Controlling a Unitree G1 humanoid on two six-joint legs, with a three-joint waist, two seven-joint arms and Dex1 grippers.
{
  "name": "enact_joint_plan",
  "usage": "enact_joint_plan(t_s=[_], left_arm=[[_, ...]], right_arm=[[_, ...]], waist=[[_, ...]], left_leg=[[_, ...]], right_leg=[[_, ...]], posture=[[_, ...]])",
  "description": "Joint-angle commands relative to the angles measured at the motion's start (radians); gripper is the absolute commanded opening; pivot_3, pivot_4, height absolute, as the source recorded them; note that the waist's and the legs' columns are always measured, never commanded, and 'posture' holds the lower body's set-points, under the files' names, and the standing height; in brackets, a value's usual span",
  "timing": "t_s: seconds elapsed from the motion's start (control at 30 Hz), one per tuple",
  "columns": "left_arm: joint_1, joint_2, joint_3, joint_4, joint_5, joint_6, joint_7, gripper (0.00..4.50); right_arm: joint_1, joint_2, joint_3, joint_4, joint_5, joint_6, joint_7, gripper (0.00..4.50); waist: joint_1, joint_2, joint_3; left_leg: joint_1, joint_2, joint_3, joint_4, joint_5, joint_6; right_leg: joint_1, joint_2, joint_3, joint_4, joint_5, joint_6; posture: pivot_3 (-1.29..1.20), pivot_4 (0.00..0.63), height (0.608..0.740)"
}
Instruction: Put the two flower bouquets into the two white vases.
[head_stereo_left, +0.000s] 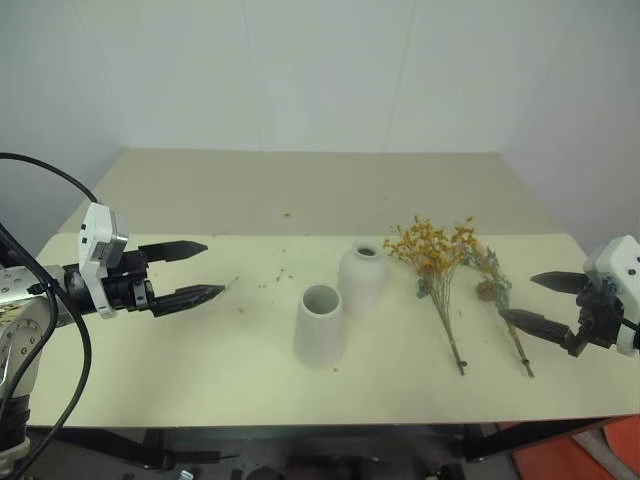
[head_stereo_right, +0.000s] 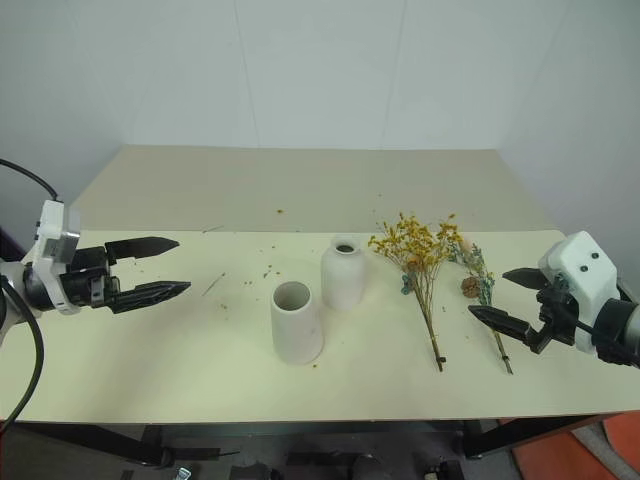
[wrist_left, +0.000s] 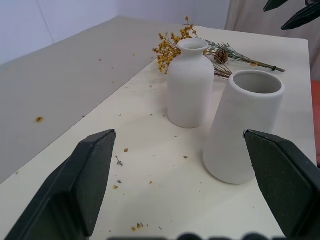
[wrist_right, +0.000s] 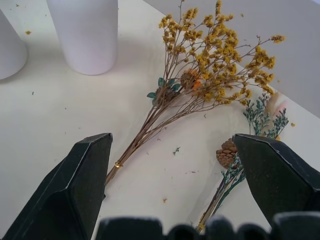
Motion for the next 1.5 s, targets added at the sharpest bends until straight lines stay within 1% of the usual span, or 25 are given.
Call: enact_joint_plan(t_s=[0.03, 0.27, 0.37, 0.47, 0.57, 0.63, 0.73, 0.87, 1.03, 1.23, 1.47, 1.5], left_arm=[[-0.042, 0.006, -0.005, 0.002, -0.007, -0.024, 0.001, 4.48], [-0.071, 0.008, -0.022, 0.022, -0.007, -0.039, -0.018, 4.48], [-0.138, 0.0, -0.067, 0.058, 0.004, -0.064, -0.043, 4.48], [-0.288, -0.034, -0.157, 0.15, 0.048, -0.117, -0.078, 4.48], [-0.487, -0.107, -0.266, 0.277, 0.111, -0.186, -0.136, 4.48], [-0.593, -0.156, -0.343, 0.352, 0.169, -0.252, -0.201, 4.48], [-0.702, -0.226, -0.404, 0.443, 0.197, -0.312, -0.291, 4.48], [-0.802, -0.311, -0.468, 0.538, 0.249, -0.389, -0.369, 4.48], [-0.847, -0.371, -0.505, 0.618, 0.305, -0.463, -0.413, 4.48], [-0.839, -0.371, -0.531, 0.629, 0.324, -0.501, -0.421, 4.48], [-0.801, -0.368, -0.512, 0.587, 0.32, -0.483, -0.416, 4.48], [-0.795, -0.367, -0.508, 0.58, 0.318, -0.48, -0.413, 4.5]], right_arm=[[-0.017, -0.006, -0.026, -0.026, 0.007, 0.005, -0.018, 4.5], [-0.035, -0.006, -0.016, -0.034, 0.035, 0.049, -0.051, 4.5], [-0.066, -0.002, 0.015, -0.041, 0.048, 0.076, -0.073, 4.5], [-0.149, 0.015, 0.095, -0.03, 0.056, 0.146, -0.149, 4.5], [-0.259, 0.056, 0.208, 0.008, 0.044, 0.243, -0.247, 4.5], [-0.334, 0.081, 0.294, 0.039, 0.018, 0.289, -0.296, 4.5], [-0.445, 0.126, 0.388, 0.088, -0.009, 0.371, -0.366, 4.5], [-0.518, 0.193, 0.442, 0.142, -0.032, 0.441, -0.43, 4.5], [-0.573, 0.25, 0.493, 0.218, -0.074, 0.458, -0.465, 4.5], [-0.631, 0.257, 0.564, 0.336, -0.132, 0.453, -0.455, 4.5], [-0.686, 0.262, 0.63, 0.413, -0.152, 0.44, -0.382, 4.5], [-0.696, 0.27, 0.633, 0.43, -0.156, 0.438, -0.376, 4.32]], waist=[[0.0, 0.0, 0.0], [-0.003, 0.0, 0.0], [-0.002, 0.0, 0.0], [0.0, 0.0, 0.0], [0.005, 0.0, 0.0], [0.005, -0.001, 0.0], [-0.002, 0.0, 0.0], [-0.003, 0.0, 0.0], [-0.003, 0.0, 0.0], [-0.004, 0.0, 0.0], [-0.005, 0.0, 0.0], [-0.006, 0.0, 0.0]], left_leg=[[0.0, 0.0, 0.0, 0.0, 0.0, 0.0], [0.0, 0.0, 0.0, 0.0, 0.0, 0.0], [0.0, 0.0, 0.0, 0.0, 0.0, 0.0], [0.0, 0.0, 0.0, 0.0, 0.0, 0.0], [-0.001, -0.001, 0.0, 0.001, 0.001, -0.001], [-0.002, -0.001, -0.001, 0.002, 0.001, -0.001], [-0.003, -0.002, -0.001, 0.001, 0.0, -0.001], [-0.007, -0.002, -0.001, 0.001, 0.001, 0.0], [-0.007, -0.002, -0.001, 0.002, 0.001, 0.0], [-0.007, -0.002, -0.001, 0.002, 0.001, 0.0], [-0.007, -0.002, -0.002, 0.002, 0.001, 0.0], [-0.007, -0.002, -0.002, 0.002, 0.001, 0.0]], right_leg=[[0.0, 0.0, 0.0, 0.0, 0.0, 0.0], [0.0, 0.0, 0.0, 0.0, 0.0, -0.001], [0.0, 0.0, 0.0, 0.0, 0.0, -0.001], [0.001, 0.0, 0.0, 0.0, 0.0, -0.001], [0.0, 0.0, 0.0, 0.0, 0.001, 0.0], [0.0, 0.0, -0.001, -0.001, 0.003, -0.003], [-0.002, 0.0, 0.0, -0.001, 0.003, -0.003], [-0.006, 0.0, 0.0, 0.0, 0.004, -0.003], [-0.005, 0.0, 0.0, 0.0, 0.004, -0.003], [-0.005, 0.0, 0.0, 0.0, 0.004, -0.003], [-0.005, 0.0, 0.0, 0.0, 0.004, -0.003], [-0.005, 0.0, 0.0, 0.0, 0.004, -0.003]], posture=[[0.0, 0.15, 0.74], [0.0, 0.15, 0.74], [0.0, 0.15, 0.74], [0.0, 0.15, 0.74], [0.0, 0.15, 0.74], [0.0, 0.15, 0.74], [0.0, 0.15, 0.74], [0.0, 0.15, 0.74], [0.0, 0.15, 0.74], [0.0, 0.15, 0.74], [0.0, 0.15, 0.74], [0.0, 0.15, 0.74]])
